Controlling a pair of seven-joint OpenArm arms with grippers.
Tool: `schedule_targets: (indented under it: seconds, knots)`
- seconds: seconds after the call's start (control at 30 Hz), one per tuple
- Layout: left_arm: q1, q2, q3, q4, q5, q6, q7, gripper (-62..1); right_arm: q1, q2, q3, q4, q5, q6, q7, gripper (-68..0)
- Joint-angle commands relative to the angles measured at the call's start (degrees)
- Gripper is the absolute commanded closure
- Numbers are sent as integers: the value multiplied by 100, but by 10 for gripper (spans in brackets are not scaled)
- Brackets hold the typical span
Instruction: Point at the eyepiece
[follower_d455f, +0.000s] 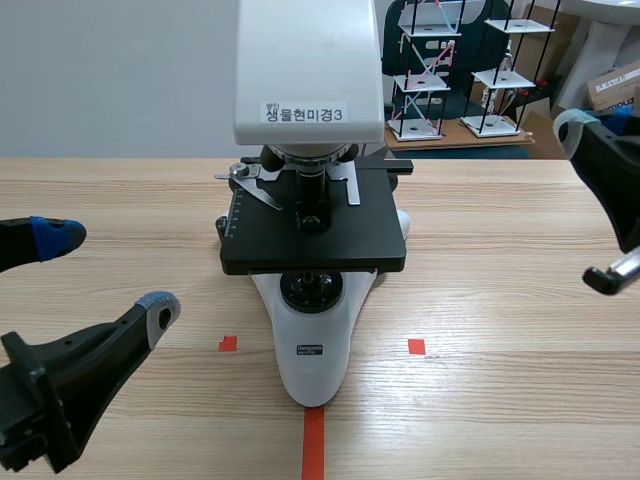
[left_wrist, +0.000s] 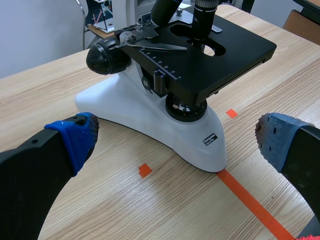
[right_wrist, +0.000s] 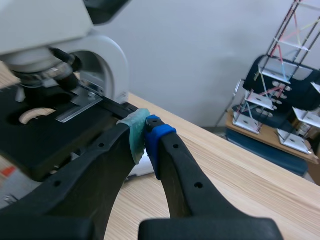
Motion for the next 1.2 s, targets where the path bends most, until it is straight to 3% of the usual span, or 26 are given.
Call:
schedule_targets:
  seconds: [0.0,0.13,0.43,0.63,0.8,1.17]
  knots:
    - [11,0,-20,72,-35,-15,-83,-623,365,42,44,79,155,-24,-164,4]
    - [11,0,-20,72,-35,-15,-83,-623,1150,44,39,79,476,-15,-739,4]
    - [13,0,-22,72,-35,-15,-83,-623,2522,42,-234,70,881,577,-1655,4]
    - [11,0,-22,72,-35,-15,-83,-623,3418,39,-758,-98,984,627,-2243,4]
    - [11,0,-22,72,-35,-15,-83,-623,4037,22,-1106,-431,1335,625,-2439,4]
    - [11,0,-22,72,-35,-15,-83,-623,4835,-9,-1770,-1211,1349,632,-2393,4]
